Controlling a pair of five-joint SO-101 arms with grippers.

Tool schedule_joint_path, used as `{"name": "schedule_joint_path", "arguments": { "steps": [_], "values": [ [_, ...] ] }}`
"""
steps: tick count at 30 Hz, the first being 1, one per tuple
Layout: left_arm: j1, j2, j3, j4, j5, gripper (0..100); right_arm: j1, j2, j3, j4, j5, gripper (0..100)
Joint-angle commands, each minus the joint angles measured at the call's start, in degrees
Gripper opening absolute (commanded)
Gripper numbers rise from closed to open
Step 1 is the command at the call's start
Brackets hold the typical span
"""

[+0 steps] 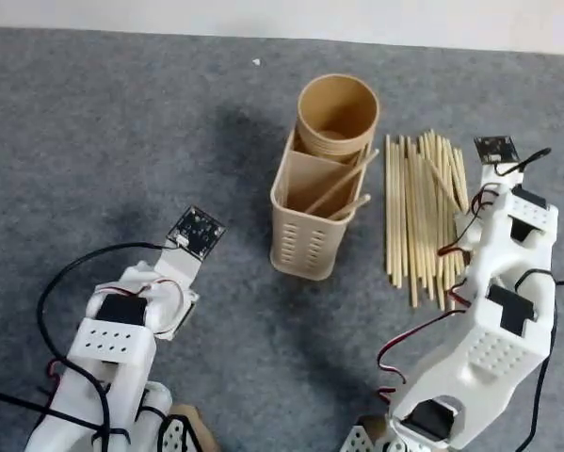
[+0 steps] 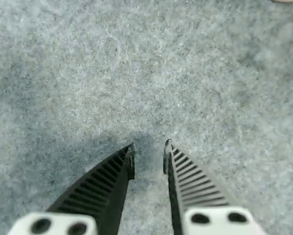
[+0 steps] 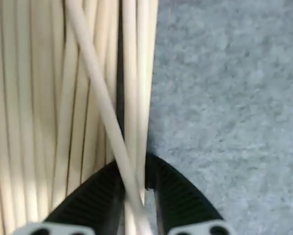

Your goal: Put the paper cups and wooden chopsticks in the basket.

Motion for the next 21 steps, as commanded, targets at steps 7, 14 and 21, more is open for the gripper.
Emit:
{"name": "schedule_joint_path", "arguments": {
  "steps": [7, 14, 21],
  "values": [
    [0.3, -0.4, -0.2, -1.0, -0.2, 13, -5.8, -10.5, -12.0, 13.1, -10.0, 0.5],
    [0.3, -0.4, -0.2, -1.0, -0.2, 13, -8.4, -16.0, -12.8, 20.0, -8.3, 1.0],
    [0.3, -0.4, -0.2, -1.0, -0.2, 13, -7.3, -7.3, -11.3, 19.9, -4.1, 1.1]
  ]
}}
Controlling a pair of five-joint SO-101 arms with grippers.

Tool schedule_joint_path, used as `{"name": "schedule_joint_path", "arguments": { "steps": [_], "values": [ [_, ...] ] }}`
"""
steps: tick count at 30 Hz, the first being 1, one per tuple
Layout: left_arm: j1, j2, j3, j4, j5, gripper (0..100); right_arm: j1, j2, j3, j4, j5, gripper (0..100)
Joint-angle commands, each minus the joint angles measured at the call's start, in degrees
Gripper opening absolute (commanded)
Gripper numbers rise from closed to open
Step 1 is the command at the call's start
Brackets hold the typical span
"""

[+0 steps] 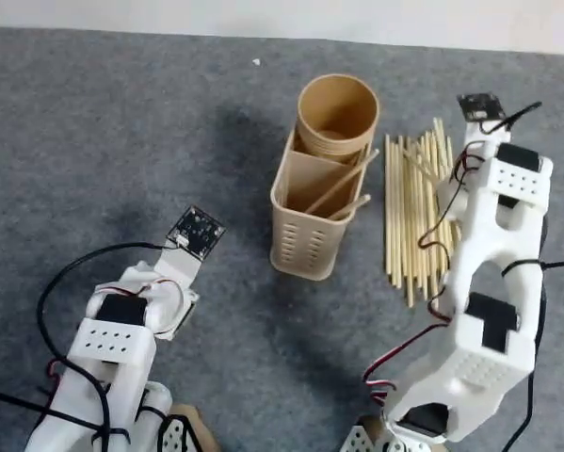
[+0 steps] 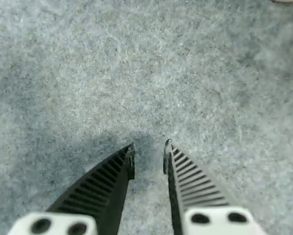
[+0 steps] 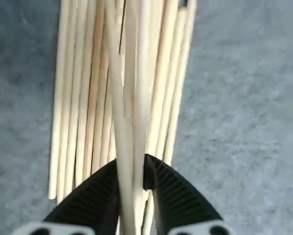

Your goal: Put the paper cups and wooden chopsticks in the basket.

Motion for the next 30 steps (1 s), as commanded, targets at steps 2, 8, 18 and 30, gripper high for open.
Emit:
{"name": "schedule_joint_path", "arguments": {
  "steps": [2, 8, 18, 30],
  "values": [
    [0.3, -0.4, -0.2, -1.0, -0.2, 13, 0.3, 2.3, -0.5, 0.7, 0.9, 2.6],
    [0.3, -0.4, -0.2, -1.0, -0.2, 13, 1.3, 2.9, -0.3, 0.2, 0.8, 18.1],
    [0.3, -0.5, -0.2, -1.0, -0.2, 13, 2.1, 3.5, 0.9, -4.0, 0.5, 18.5],
    [0.3, -0.5, -0.2, -1.0, -0.2, 13, 7.3, 16.7, -1.5, -9.9, 1.0, 18.3]
  ]
}}
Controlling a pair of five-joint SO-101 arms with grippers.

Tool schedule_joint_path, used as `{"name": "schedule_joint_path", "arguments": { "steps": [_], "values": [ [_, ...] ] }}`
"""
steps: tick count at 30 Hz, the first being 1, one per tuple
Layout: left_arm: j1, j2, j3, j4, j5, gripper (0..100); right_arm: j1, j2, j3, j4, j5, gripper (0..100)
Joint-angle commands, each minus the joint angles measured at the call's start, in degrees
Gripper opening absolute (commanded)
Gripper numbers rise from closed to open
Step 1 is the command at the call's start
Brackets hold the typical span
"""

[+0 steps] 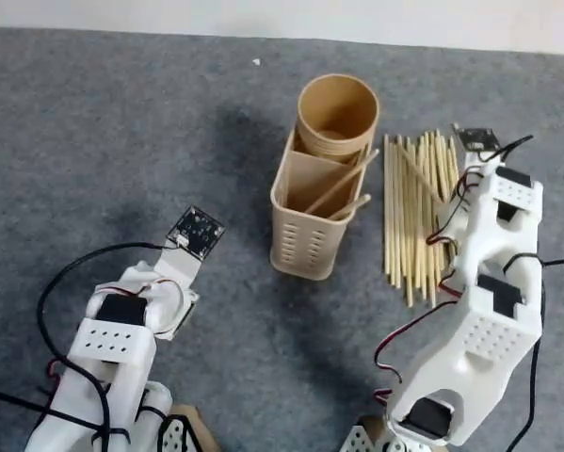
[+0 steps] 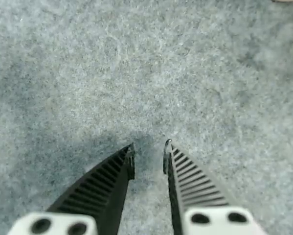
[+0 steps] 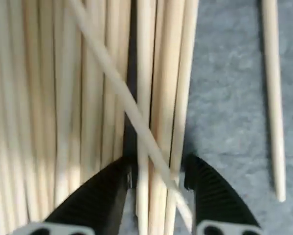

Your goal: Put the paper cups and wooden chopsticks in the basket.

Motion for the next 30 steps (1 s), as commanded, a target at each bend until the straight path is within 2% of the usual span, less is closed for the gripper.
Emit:
{"name": "schedule_joint_path", "arguments": {
  "steps": [1, 3, 8, 17, 23, 26, 30],
  "values": [
    [0.3, -0.5, -0.2, -1.0, -0.2, 13, 2.0, 2.6, -1.6, -1.1, 0.6, 18.3],
    [0.3, -0.4, -0.2, -1.0, -0.2, 13, 2.0, 2.6, -1.6, -1.0, 0.4, 16.3],
    [0.4, -0.4, -0.2, -1.0, -0.2, 13, 1.4, 2.0, -3.5, 4.6, 0.6, 1.7],
    [0.4, -0.4, -0.2, -1.0, -0.2, 13, 0.1, -4.4, -6.9, 10.2, 0.2, 0.7],
    [0.4, -0.4, -0.2, -1.0, -0.2, 13, 0.7, -8.4, -6.7, 6.0, -2.6, 0.7],
    [0.4, -0.4, -0.2, -1.0, -0.2, 13, 0.0, -7.1, -6.7, 6.4, -2.5, 6.3],
    [0.4, -0.4, -0.2, -1.0, -0.2, 13, 0.2, -6.0, -7.2, 9.4, -2.4, 26.3]
  ]
}}
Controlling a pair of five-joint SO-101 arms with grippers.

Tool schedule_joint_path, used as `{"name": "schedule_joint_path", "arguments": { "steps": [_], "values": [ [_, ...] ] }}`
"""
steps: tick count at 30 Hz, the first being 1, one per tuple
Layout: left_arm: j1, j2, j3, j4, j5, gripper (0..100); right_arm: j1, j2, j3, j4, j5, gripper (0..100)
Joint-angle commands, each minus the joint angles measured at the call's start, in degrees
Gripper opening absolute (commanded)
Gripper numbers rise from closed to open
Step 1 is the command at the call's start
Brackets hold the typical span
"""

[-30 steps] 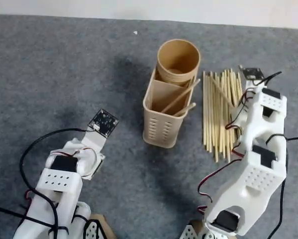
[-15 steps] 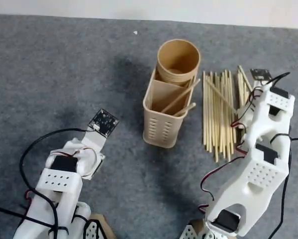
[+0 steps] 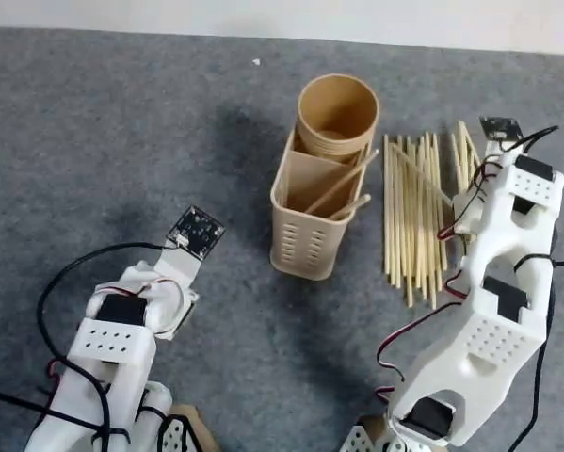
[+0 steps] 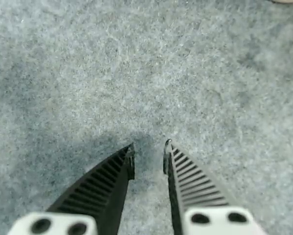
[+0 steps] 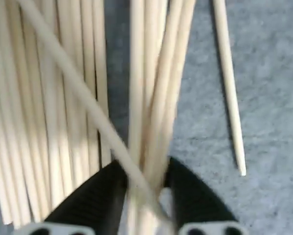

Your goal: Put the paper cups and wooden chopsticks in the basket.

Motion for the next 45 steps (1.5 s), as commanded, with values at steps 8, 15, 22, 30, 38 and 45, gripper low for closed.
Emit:
{"name": "schedule_joint_path", "arguments": {
  "steps": [8, 15, 22, 30, 38, 45],
  "values": [
    [0.4, -0.4, -0.2, -0.8, -0.2, 13, -0.6, -1.5, -5.8, 5.3, 3.3, 33.0],
    [0.4, -0.4, -0.2, -0.8, -0.2, 13, -0.5, -1.3, -7.4, -0.4, 3.3, 33.0],
    [0.4, -0.4, -0.2, -0.8, -0.2, 13, 3.6, 6.7, -9.3, -4.9, 9.5, 32.9],
    [0.4, -0.4, -0.1, -0.8, -0.2, 13, 4.7, 16.7, -17.6, -4.8, 10.3, 32.8],
    [3.6, -0.4, 0.8, -1.1, -0.2, 13, 2.3, 18.7, -18.9, 1.3, 10.5, 14.9],
    [3.5, -0.4, 1.0, -2.2, -0.2, 13, 1.0, 18.1, -26.2, 10.0, 10.6, 12.1]
  ]
}}
